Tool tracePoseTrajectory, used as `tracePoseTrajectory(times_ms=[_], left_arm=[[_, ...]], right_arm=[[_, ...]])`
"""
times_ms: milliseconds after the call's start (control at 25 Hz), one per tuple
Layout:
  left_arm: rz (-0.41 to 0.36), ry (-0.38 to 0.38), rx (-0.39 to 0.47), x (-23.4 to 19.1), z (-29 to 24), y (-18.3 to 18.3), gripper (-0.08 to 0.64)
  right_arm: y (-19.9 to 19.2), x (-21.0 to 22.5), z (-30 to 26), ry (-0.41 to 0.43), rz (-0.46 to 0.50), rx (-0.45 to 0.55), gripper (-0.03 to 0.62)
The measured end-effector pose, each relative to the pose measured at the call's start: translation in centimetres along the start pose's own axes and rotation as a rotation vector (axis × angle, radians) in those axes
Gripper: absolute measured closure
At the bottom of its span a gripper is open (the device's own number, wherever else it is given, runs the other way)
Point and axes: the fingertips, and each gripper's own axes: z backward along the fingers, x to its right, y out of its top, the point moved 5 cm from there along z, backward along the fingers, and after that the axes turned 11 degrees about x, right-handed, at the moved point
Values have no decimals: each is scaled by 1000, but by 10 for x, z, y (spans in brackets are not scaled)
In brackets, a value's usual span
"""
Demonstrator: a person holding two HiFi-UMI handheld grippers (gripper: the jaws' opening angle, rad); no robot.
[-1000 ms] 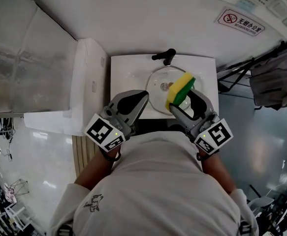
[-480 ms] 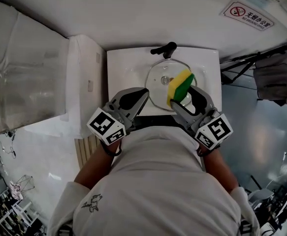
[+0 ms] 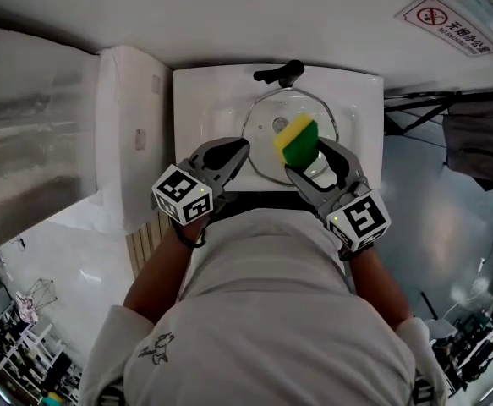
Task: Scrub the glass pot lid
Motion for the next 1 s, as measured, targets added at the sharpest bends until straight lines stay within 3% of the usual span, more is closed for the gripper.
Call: tracePoseTrajectory(times_ms=[560,1000], left_arm=[[233,126,-219,-89,-16,-107,413],[387,191,-348,-134,-18,-174,356]], right_arm=[[-67,49,-32,88,38,-196,301],[-103,78,-46,101,24,-251,301]])
